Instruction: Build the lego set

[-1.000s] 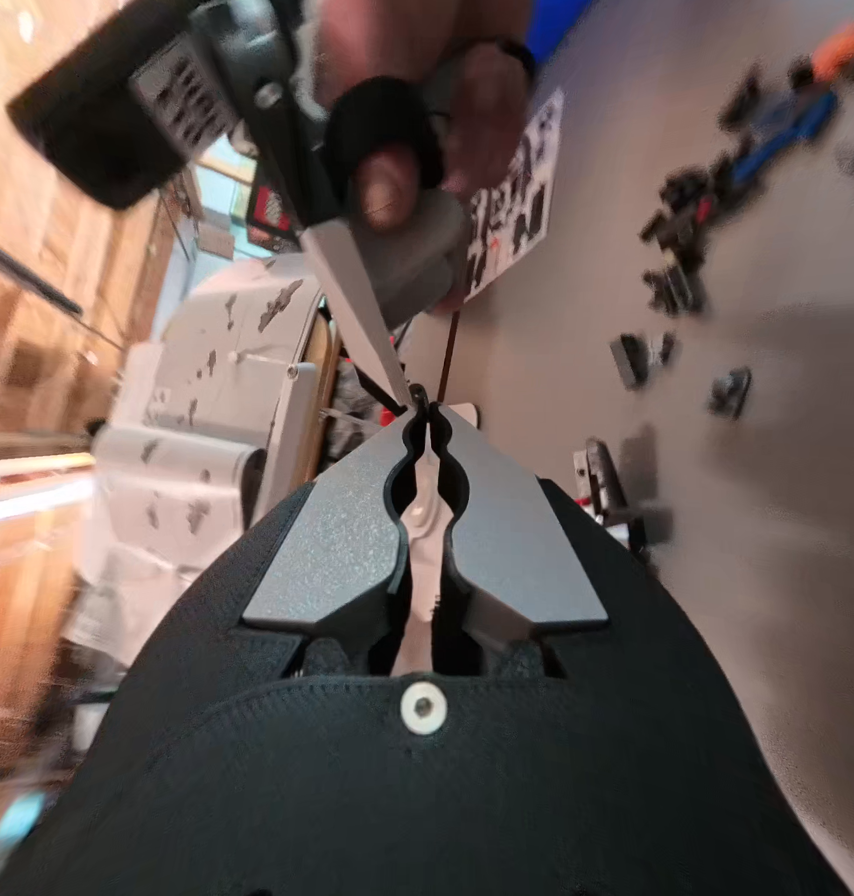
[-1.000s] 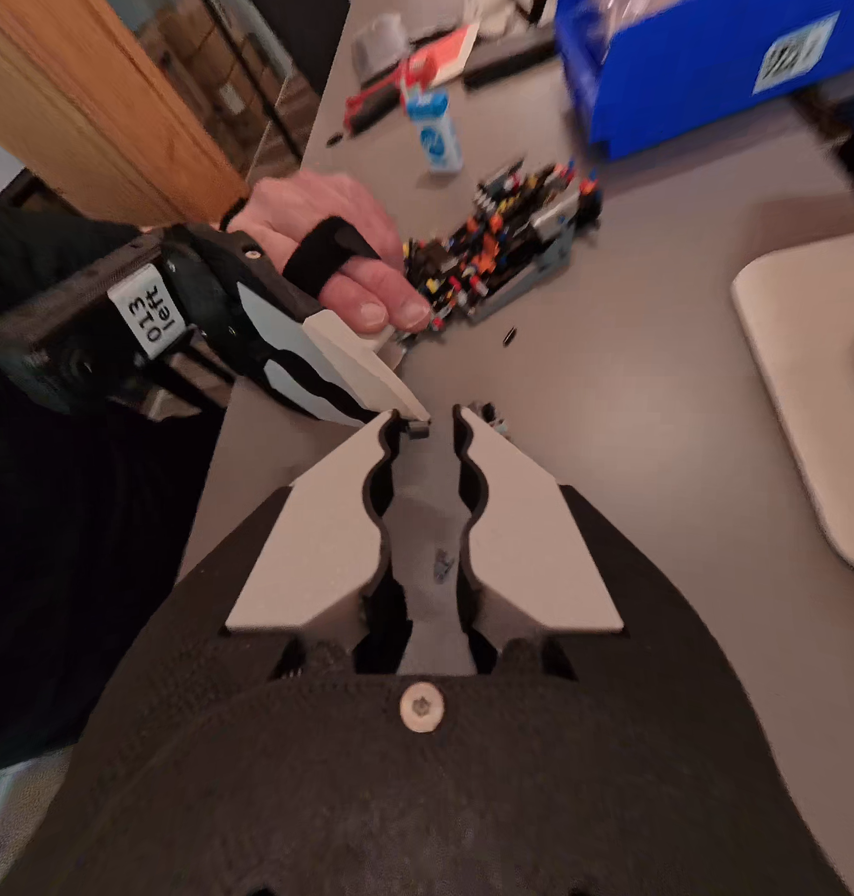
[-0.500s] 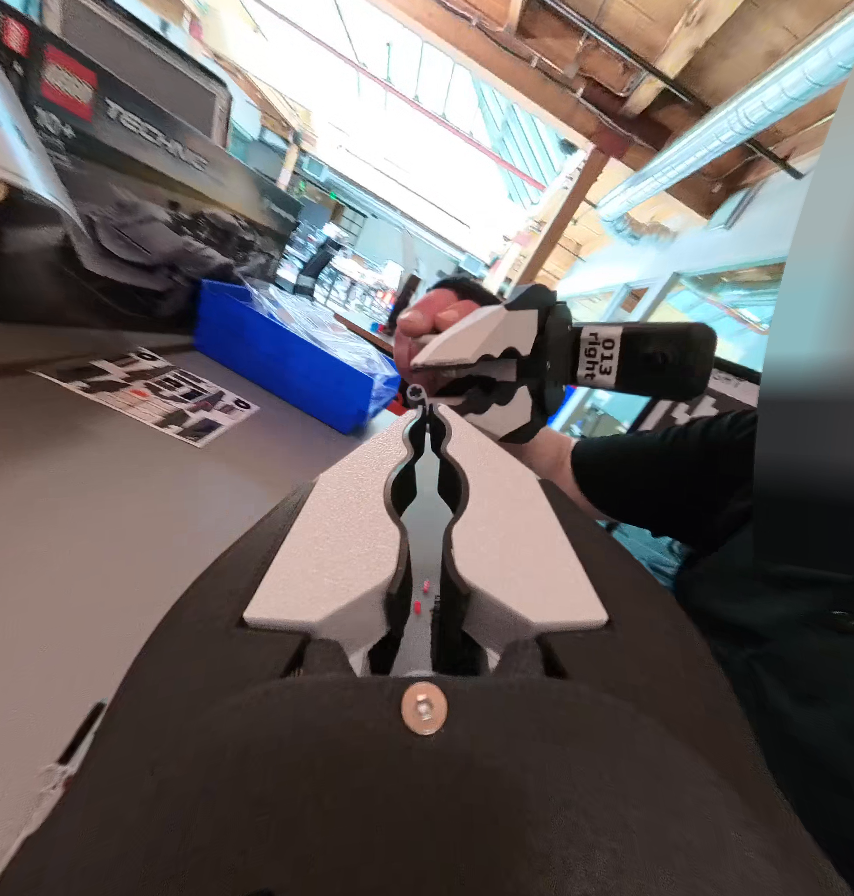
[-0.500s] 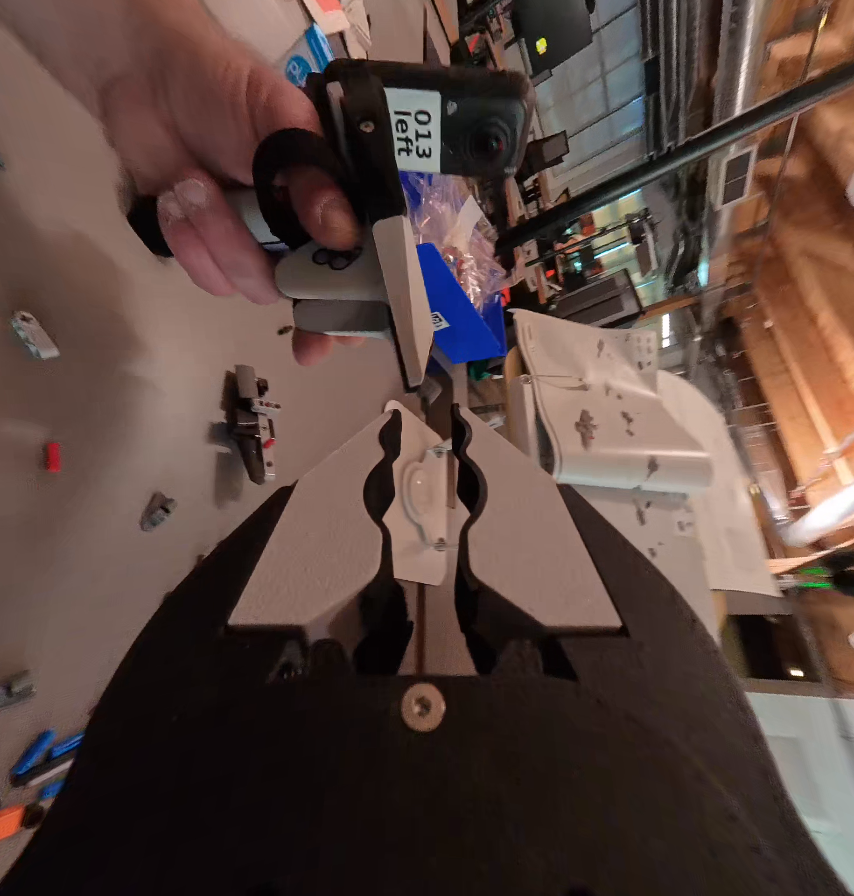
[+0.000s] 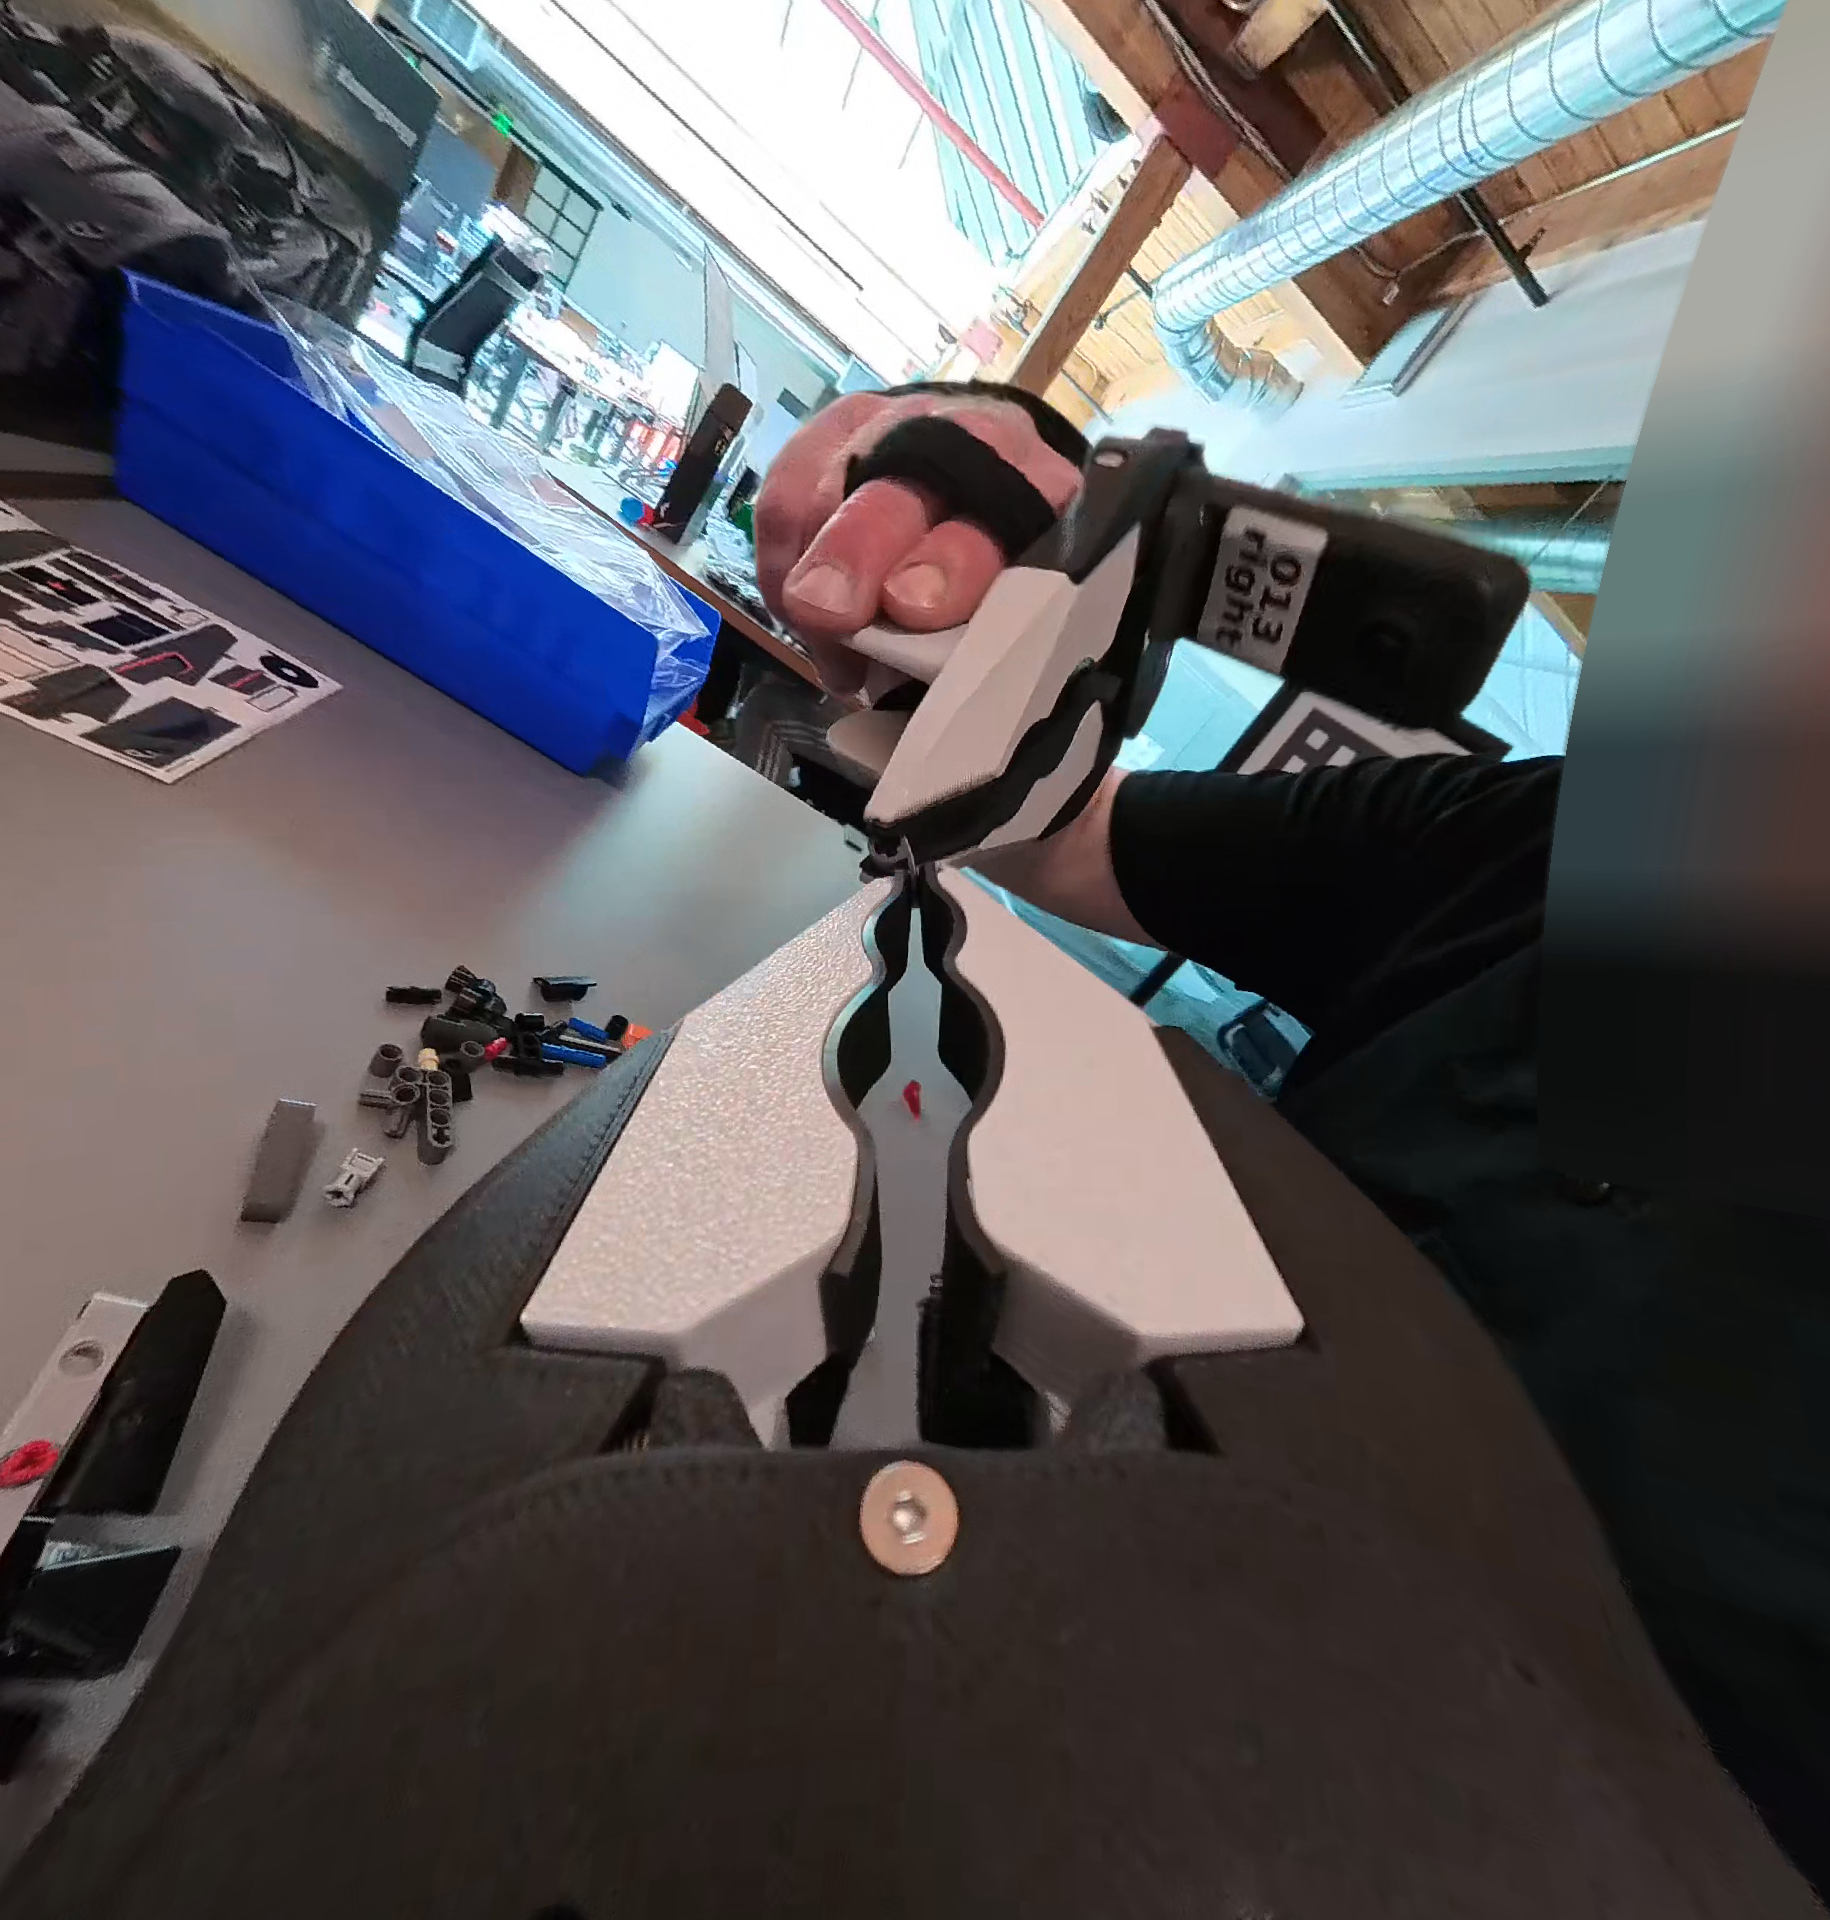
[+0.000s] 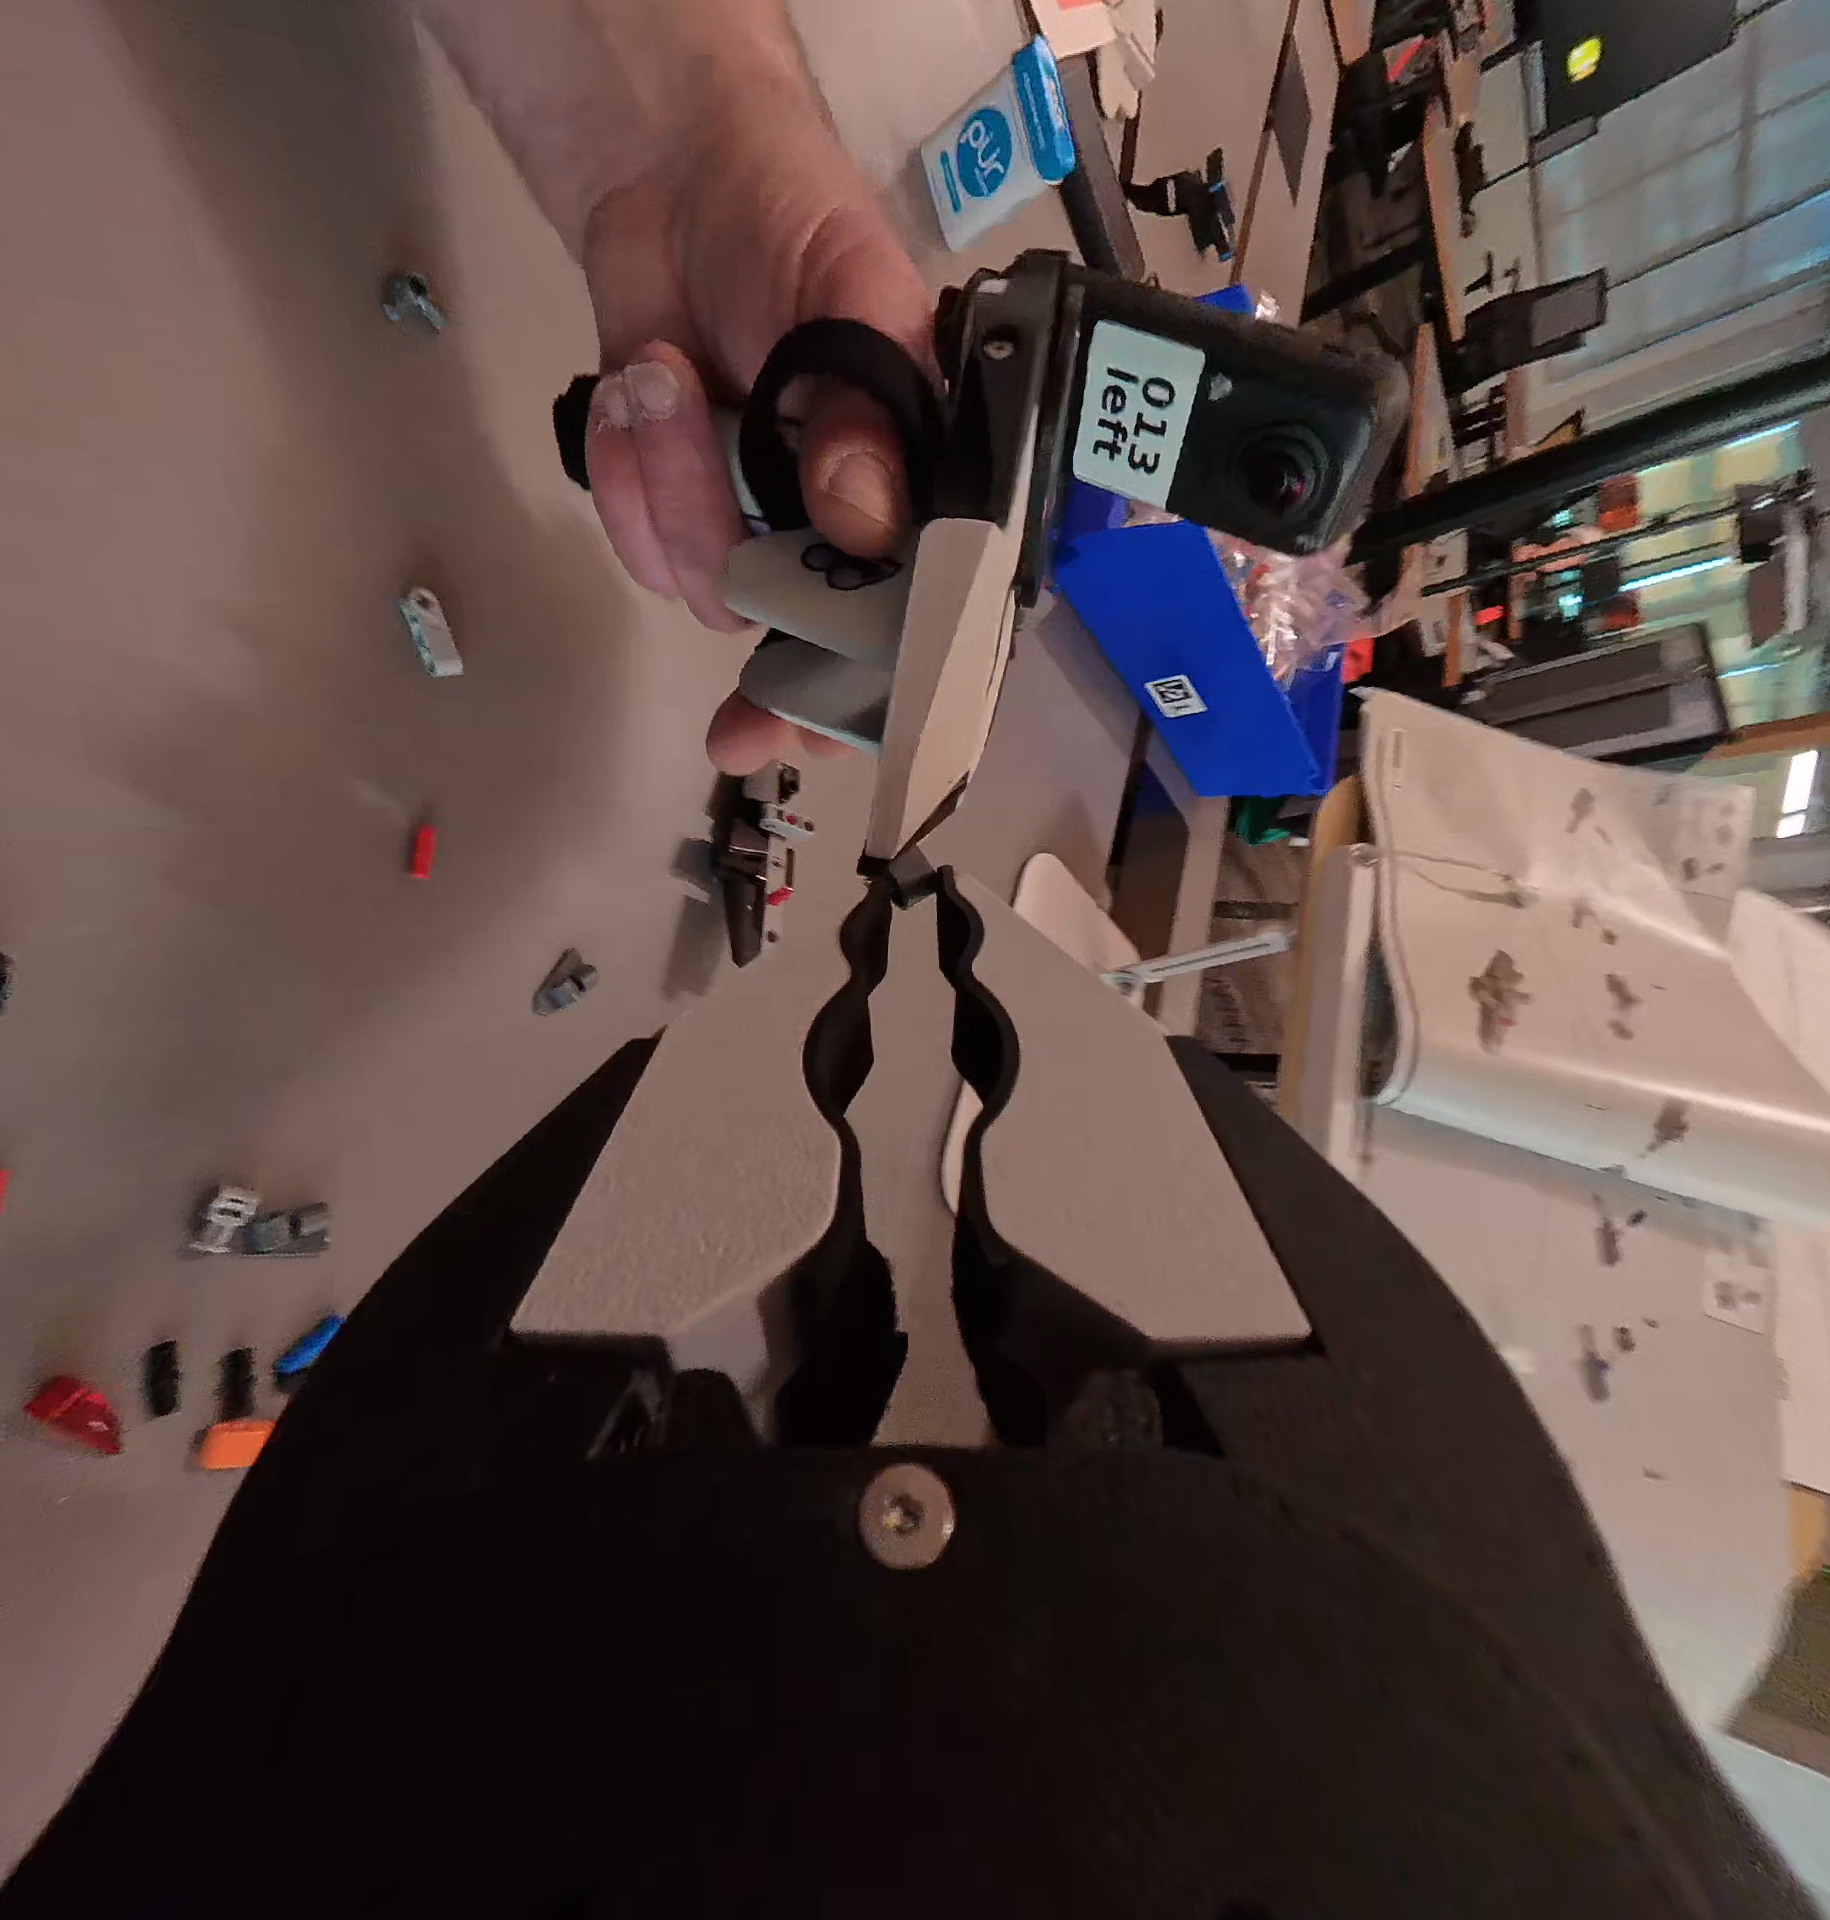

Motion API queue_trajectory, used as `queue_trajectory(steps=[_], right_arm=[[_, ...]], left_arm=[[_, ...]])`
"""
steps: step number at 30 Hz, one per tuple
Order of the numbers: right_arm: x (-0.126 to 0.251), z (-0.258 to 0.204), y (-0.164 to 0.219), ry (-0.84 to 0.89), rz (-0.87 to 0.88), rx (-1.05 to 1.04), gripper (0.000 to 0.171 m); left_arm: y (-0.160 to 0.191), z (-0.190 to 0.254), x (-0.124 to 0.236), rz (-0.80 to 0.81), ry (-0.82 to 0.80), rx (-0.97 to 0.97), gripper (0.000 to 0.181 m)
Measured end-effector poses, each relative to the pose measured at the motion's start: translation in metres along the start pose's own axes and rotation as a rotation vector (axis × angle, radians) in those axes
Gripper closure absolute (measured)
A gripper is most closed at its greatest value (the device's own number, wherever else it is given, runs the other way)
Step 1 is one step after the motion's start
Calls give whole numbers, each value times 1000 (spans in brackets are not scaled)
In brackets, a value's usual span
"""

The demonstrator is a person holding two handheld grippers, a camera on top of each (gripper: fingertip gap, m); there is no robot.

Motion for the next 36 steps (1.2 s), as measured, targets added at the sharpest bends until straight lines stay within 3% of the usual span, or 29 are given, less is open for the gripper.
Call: queue_trajectory(steps=[9, 13, 15, 17, 22, 36], right_arm=[[3, 13, 23, -228, 106, -275, 166], [0, 18, 29, -363, 141, -402, 165], [-3, 21, 32, -421, 157, -469, 165], [-4, 23, 34, -468, 179, -512, 165], [-8, 25, 36, -554, 217, -580, 165], [-13, 25, 37, -650, 219, -627, 164]], left_arm=[[-5, 15, 4, -23, -275, -325, 173], [2, 32, -6, -211, -639, -972, 173], [10, 45, -15, -277, -745, -1306, 176], [16, 51, -22, -308, -777, -1486, 175], [22, 49, -31, -380, -829, -1672, 174], [26, 44, -32, -488, -840, -1826, 181]])
Point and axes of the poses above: each gripper's, where its closed fingertips meet, x back along the fingers, y out of its underside, z = x × y across the jaws, the point moved 8 cm from there along x, back along the fingers, and after that the axes turned 1 degree about -x, right-handed, at the moved point
